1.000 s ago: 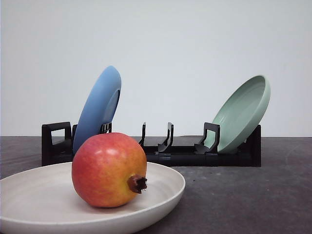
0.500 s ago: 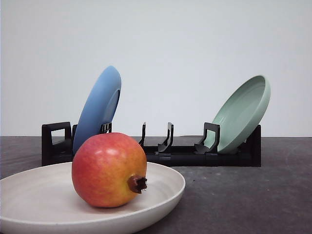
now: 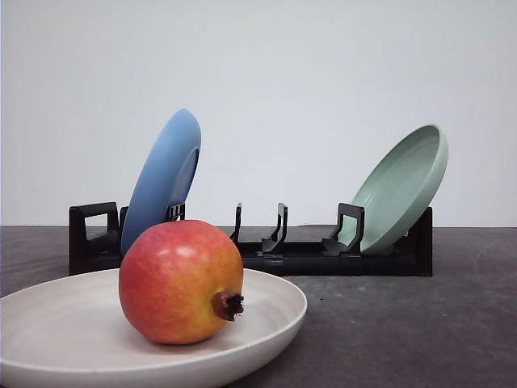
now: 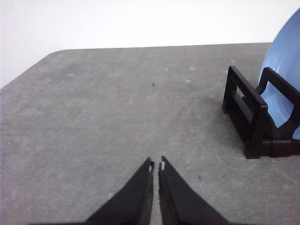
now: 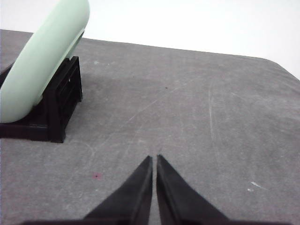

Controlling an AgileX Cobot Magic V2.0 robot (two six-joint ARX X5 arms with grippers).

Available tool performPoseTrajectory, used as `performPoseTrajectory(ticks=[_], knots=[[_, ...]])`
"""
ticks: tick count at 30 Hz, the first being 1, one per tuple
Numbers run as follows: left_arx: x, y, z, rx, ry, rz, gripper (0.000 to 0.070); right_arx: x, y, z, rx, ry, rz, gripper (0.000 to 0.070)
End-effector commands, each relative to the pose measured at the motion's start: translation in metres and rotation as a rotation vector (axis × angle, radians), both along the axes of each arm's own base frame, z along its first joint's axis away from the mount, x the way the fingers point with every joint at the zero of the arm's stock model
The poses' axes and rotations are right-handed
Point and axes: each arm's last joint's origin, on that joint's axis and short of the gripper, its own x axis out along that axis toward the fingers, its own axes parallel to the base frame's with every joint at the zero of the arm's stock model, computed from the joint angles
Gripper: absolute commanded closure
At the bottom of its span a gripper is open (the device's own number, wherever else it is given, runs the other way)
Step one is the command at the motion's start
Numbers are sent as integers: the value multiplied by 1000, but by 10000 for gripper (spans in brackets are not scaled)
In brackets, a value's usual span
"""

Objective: Place pomegranate in white plate

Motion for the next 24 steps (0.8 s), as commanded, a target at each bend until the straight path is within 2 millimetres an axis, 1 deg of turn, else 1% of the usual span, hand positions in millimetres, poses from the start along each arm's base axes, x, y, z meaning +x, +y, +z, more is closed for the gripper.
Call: performPoseTrajectory(ticks=[1, 24], knots=[[0, 0, -4, -6, 10, 7, 700, 0, 0, 0, -4, -10, -1, 690], [0, 0, -4, -6, 10, 7, 700, 0, 0, 0, -4, -10, -1, 691]])
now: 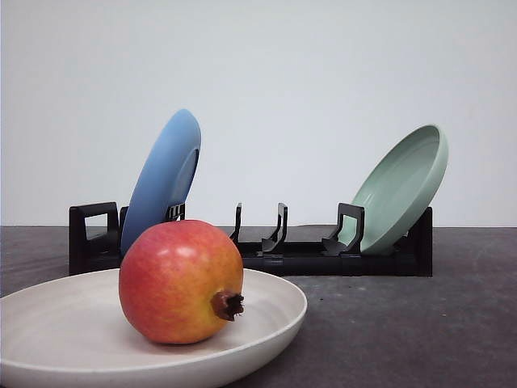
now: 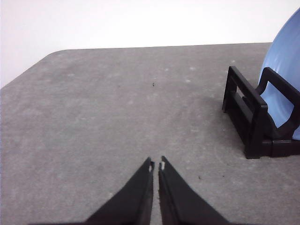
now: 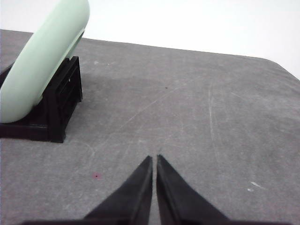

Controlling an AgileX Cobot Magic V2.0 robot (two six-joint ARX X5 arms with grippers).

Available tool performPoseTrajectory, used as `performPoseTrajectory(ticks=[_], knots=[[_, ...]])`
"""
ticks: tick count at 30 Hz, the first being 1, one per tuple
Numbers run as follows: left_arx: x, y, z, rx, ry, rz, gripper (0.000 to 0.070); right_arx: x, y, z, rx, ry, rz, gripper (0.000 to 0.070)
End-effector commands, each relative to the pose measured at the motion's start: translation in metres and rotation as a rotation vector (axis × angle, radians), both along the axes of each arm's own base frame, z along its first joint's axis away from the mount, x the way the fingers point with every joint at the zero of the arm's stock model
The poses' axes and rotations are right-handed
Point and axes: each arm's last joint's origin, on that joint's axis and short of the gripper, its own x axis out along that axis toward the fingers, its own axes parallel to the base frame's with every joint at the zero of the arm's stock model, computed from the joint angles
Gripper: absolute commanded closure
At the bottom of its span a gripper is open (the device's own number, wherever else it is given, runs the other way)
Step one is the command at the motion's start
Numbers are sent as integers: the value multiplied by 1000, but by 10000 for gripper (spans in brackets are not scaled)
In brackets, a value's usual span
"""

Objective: Place pomegranate in white plate

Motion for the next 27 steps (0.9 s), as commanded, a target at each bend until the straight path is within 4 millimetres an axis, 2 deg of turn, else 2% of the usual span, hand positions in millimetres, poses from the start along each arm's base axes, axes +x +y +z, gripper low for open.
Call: performPoseTrajectory(ticks=[1, 27], knots=[[0, 0, -4, -6, 10, 7, 700, 0, 0, 0, -4, -10, -1, 690], [0, 0, -4, -6, 10, 7, 700, 0, 0, 0, -4, -10, -1, 690]])
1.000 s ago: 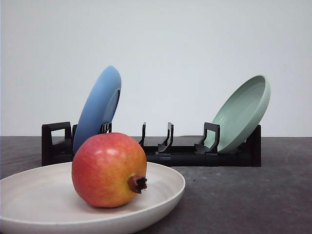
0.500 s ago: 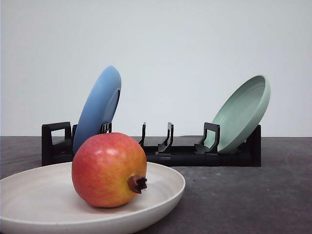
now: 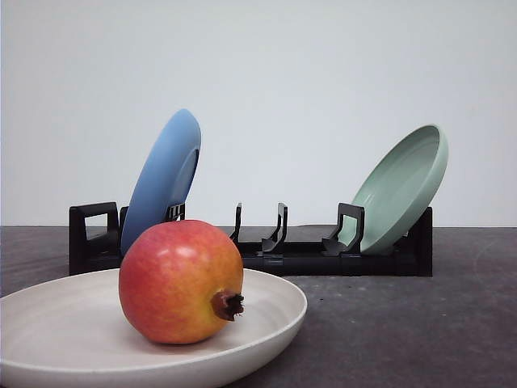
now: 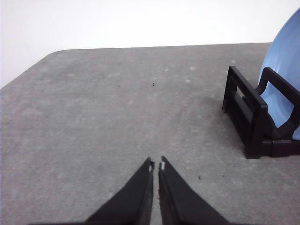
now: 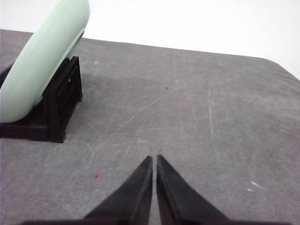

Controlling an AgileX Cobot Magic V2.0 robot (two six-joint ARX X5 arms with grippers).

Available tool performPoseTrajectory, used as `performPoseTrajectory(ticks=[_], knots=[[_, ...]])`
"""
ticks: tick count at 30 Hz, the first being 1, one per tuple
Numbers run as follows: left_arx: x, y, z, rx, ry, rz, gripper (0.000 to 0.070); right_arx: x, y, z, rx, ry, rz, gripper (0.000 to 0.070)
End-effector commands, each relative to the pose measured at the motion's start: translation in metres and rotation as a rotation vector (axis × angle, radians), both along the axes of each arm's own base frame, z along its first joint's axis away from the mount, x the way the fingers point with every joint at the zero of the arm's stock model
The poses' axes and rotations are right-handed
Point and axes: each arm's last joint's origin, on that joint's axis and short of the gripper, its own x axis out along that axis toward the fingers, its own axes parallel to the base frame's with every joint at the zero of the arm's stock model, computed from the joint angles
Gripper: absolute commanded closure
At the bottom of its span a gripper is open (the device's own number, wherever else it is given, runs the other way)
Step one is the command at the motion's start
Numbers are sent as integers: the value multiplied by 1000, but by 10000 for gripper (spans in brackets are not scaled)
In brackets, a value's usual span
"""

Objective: Place pomegranate in white plate

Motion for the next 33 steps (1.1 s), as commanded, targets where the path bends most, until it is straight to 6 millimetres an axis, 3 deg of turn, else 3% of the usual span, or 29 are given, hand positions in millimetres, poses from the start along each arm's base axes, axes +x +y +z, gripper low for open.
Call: performPoseTrajectory(ticks=[1, 33], knots=[[0, 0, -4, -6, 10, 7, 700, 0, 0, 0, -4, -10, -1, 691], [0, 0, -4, -6, 10, 7, 700, 0, 0, 0, -4, -10, -1, 690]])
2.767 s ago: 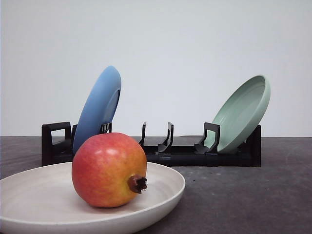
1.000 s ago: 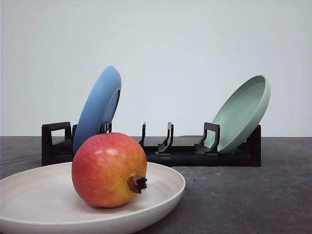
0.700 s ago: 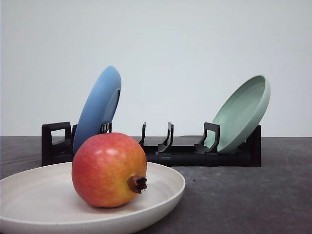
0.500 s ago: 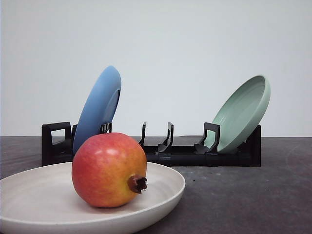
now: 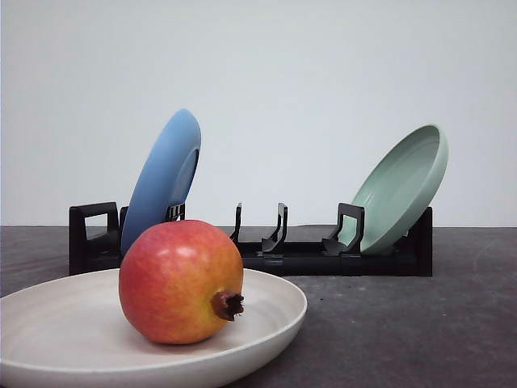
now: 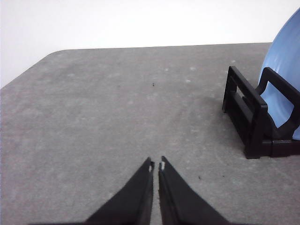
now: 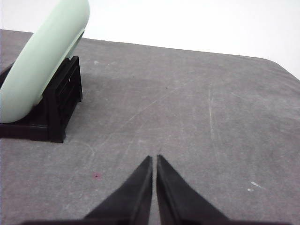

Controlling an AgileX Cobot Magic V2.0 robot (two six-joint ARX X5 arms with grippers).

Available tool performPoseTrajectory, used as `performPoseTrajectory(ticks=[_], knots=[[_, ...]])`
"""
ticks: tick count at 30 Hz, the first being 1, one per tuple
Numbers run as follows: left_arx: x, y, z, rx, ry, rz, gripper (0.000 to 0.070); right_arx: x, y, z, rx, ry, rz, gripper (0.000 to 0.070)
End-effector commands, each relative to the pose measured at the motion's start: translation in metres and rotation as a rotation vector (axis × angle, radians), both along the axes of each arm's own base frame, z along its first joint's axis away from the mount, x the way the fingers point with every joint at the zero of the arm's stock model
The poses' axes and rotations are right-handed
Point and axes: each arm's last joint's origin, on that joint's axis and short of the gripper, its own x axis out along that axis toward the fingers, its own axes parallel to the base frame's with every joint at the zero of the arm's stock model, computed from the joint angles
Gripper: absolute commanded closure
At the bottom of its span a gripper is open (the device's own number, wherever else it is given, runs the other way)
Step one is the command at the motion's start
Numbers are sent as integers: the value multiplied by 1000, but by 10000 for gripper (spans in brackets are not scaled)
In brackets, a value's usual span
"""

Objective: Place pomegranate in white plate

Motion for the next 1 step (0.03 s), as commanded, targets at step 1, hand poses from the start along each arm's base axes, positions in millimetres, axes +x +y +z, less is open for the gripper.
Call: performPoseTrajectory(ticks=[1], knots=[[0, 0, -4, -6, 10, 7, 700, 0, 0, 0, -4, -10, -1, 690]])
